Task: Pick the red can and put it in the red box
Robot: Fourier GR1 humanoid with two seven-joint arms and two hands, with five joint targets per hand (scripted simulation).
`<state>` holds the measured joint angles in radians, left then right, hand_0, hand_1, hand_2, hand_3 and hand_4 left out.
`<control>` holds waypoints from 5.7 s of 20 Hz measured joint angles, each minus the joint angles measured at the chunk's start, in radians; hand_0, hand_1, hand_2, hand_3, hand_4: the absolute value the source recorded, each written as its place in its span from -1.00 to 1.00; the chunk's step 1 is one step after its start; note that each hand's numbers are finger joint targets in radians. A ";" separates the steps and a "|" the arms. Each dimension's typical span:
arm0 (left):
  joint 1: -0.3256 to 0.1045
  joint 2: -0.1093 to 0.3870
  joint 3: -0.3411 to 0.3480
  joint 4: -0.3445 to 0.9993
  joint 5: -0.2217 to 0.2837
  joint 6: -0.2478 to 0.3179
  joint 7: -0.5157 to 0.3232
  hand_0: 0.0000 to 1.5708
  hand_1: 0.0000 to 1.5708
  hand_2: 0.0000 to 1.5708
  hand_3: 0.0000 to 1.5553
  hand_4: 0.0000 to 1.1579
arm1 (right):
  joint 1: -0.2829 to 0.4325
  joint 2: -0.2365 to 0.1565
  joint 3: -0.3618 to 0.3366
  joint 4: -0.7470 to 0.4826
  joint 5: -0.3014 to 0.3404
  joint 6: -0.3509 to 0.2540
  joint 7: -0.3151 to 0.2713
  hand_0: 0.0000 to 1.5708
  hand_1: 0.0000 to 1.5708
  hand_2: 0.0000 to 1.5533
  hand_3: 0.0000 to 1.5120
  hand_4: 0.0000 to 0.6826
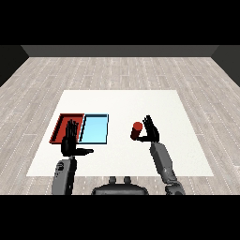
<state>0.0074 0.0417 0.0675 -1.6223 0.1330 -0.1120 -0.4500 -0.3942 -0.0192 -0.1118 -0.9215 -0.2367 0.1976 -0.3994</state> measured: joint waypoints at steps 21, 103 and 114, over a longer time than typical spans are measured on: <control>0.010 0.001 -0.009 -0.008 -0.009 0.011 -0.007 -1.00 -1.00 -1.00 -1.00 -1.00 | -0.119 0.005 0.018 0.224 0.002 -0.045 -0.086 -1.00 -1.00 -1.00 -1.00 -1.00; -0.093 -0.041 -0.314 -0.079 -0.121 0.184 0.249 -1.00 -1.00 -1.00 -1.00 -1.00 | -0.031 0.007 0.389 -0.515 0.110 -0.584 0.166 0.81 0.81 0.82 0.85 0.84; -0.217 -0.042 -0.408 0.134 -0.086 0.285 0.229 -1.00 -1.00 -1.00 -1.00 -1.00 | 0.045 0.017 0.462 -0.602 0.121 -0.599 0.112 0.85 0.85 0.86 0.85 0.90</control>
<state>-0.2101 0.0002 -0.3408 -1.4880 0.0470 0.1727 -0.2210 -0.3495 -0.0019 0.3505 -1.5239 -0.1153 -0.4017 -0.2870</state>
